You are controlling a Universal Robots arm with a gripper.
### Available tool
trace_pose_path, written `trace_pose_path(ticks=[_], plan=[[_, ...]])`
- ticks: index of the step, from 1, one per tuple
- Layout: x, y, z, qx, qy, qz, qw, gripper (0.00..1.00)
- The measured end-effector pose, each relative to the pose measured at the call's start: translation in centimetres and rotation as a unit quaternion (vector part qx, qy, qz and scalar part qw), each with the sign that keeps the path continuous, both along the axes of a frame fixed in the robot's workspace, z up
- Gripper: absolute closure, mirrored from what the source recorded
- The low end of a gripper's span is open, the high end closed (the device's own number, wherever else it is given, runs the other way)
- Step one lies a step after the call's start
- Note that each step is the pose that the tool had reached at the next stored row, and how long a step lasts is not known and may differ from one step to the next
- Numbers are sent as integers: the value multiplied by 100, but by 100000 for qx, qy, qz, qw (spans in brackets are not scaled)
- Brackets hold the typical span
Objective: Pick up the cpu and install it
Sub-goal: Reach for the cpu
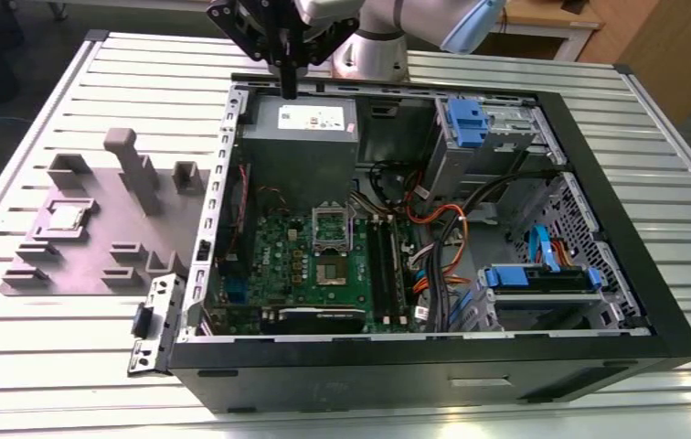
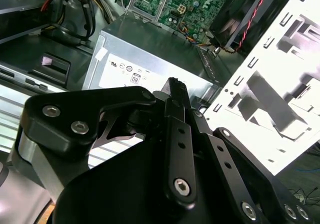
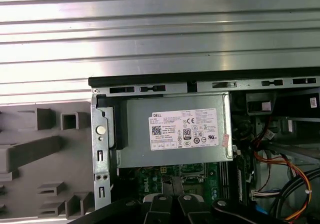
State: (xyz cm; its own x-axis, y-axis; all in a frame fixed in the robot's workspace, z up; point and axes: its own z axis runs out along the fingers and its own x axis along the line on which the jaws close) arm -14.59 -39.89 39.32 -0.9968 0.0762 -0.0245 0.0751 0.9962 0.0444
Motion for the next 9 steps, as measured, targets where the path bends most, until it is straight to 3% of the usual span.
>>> trace_pose_path(ticks=[9], plan=[[-22,0,-1,0,1,0,100000,89]])
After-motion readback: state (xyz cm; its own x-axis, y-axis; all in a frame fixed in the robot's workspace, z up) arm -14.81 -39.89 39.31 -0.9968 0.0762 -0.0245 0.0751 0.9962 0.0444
